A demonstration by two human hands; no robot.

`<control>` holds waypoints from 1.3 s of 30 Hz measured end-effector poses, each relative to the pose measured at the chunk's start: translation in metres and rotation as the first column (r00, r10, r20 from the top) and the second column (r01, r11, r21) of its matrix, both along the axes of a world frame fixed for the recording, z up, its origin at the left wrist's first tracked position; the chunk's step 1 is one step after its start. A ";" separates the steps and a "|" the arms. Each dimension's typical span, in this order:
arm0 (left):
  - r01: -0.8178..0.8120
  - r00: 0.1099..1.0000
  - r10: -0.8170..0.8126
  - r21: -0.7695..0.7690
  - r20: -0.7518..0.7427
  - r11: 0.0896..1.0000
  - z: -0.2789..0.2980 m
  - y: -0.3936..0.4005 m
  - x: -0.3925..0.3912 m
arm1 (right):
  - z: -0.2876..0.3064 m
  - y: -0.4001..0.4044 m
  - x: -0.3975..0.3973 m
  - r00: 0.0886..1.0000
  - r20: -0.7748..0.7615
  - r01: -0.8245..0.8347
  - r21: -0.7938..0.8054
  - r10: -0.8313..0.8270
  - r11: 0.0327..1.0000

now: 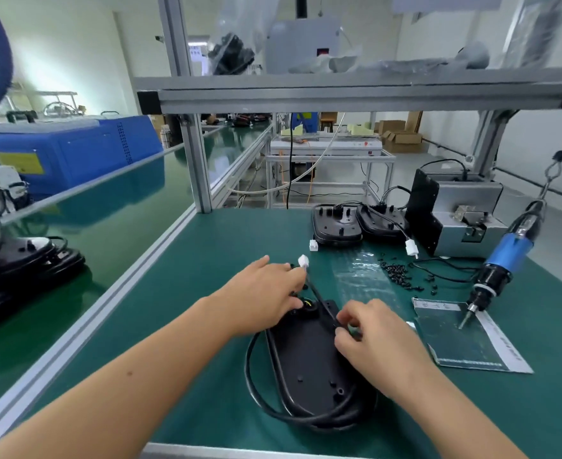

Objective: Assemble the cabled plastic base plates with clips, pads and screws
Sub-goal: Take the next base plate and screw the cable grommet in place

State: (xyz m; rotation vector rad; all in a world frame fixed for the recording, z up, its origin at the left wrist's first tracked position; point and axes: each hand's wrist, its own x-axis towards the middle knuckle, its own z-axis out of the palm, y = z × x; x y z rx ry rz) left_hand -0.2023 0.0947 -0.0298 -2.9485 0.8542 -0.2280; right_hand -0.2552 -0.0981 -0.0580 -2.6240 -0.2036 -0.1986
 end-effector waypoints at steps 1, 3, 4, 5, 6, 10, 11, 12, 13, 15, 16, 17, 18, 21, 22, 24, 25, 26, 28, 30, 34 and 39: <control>0.024 0.999 -0.022 -0.047 0.029 0.999 -0.006 0.003 0.000 | -0.001 0.000 -0.001 1.000 0.016 -0.005 -0.022 0.005 1.000; 0.089 0.996 -0.088 -0.033 0.030 0.996 -0.011 0.005 0.003 | -0.001 0.000 -0.003 0.999 0.027 -0.017 -0.064 0.019 0.998; 0.121 0.993 -0.121 0.007 0.008 0.993 -0.010 0.003 0.005 | 0.000 0.000 -0.004 0.999 0.026 -0.023 -0.077 0.025 0.997; 0.145 0.989 -0.143 0.046 -0.030 0.988 -0.007 0.000 0.008 | 0.000 0.000 -0.005 0.999 0.027 -0.028 -0.088 0.031 0.996; 0.154 0.986 -0.148 0.073 -0.081 0.985 -0.004 -0.004 0.010 | 0.000 0.000 -0.006 0.999 0.030 -0.032 -0.101 0.035 0.994; 0.162 0.983 -0.150 0.115 -0.110 0.980 0.006 -0.014 0.022 | -0.002 0.001 -0.010 0.999 0.031 -0.034 -0.132 0.038 0.991; 0.152 0.988 -0.144 0.135 -0.062 0.979 0.006 -0.012 0.022 | -0.004 0.002 -0.010 0.999 0.029 -0.034 -0.142 0.039 0.989; 0.129 0.992 -0.128 0.145 -0.014 0.981 0.006 -0.008 0.021 | -0.005 0.002 -0.011 0.999 0.026 -0.031 -0.147 0.035 0.989; 0.097 0.995 -0.101 0.148 0.020 0.984 0.005 -0.002 0.020 | -0.006 0.002 -0.010 0.999 0.019 -0.025 -0.149 0.028 0.989; 0.015 0.997 -0.028 0.167 0.078 0.986 0.001 0.011 0.014 | -0.009 0.002 -0.010 1.000 0.001 -0.011 -0.150 0.011 0.989; -0.038 0.994 0.019 0.173 0.107 0.984 -0.002 0.018 0.011 | -0.010 0.001 -0.010 1.000 -0.003 -0.006 -0.151 0.005 0.988; -0.108 0.990 0.091 0.157 0.112 0.982 -0.004 0.024 0.008 | -0.011 0.001 -0.010 1.000 -0.004 -0.001 -0.151 0.000 0.989; -0.181 0.982 0.174 0.103 0.077 0.978 -0.007 0.029 0.005 | -0.012 0.002 -0.010 1.000 -0.007 0.002 -0.151 -0.003 0.988; -0.344 0.905 0.277 -0.172 -0.323 0.923 -0.015 0.039 -0.009 | -0.014 0.000 -0.008 0.999 -0.036 0.016 -0.128 -0.020 0.992; -0.383 0.843 0.216 -0.269 -0.493 0.884 -0.016 0.041 -0.015 | -0.014 0.000 -0.007 0.998 -0.057 0.023 -0.108 -0.029 0.994; -0.482 0.696 0.004 -0.463 -0.718 0.743 -0.016 0.044 -0.029 | -0.016 -0.002 -0.004 0.995 -0.091 0.032 -0.072 -0.039 0.997; -0.535 0.641 -0.103 -0.538 -0.761 0.652 -0.018 0.044 -0.037 | -0.016 -0.004 -0.003 0.993 -0.109 0.032 -0.049 -0.037 0.998; -0.568 0.623 -0.180 -0.598 -0.762 0.566 -0.021 0.045 -0.044 | -0.015 -0.004 -0.002 0.990 -0.135 0.035 0.002 -0.034 0.999; -0.539 0.710 -0.223 -0.719 -0.668 0.438 -0.029 0.039 -0.061 | -0.010 -0.005 0.003 0.983 -0.182 0.068 0.197 -0.032 0.978; -0.464 0.829 -0.249 -0.865 -0.501 0.193 -0.041 0.029 -0.074 | -0.007 -0.001 0.011 0.983 -0.180 0.123 0.444 -0.046 0.887; -0.451 0.860 -0.416 -0.823 -0.297 -0.344 -0.050 0.020 -0.081 | -0.004 0.038 0.029 0.994 -0.098 0.098 0.738 -0.038 0.668; -0.503 0.838 -0.404 -0.807 -0.367 -0.310 -0.054 0.040 -0.064 | -0.012 0.085 0.056 0.999 -0.028 0.035 0.748 -0.021 0.663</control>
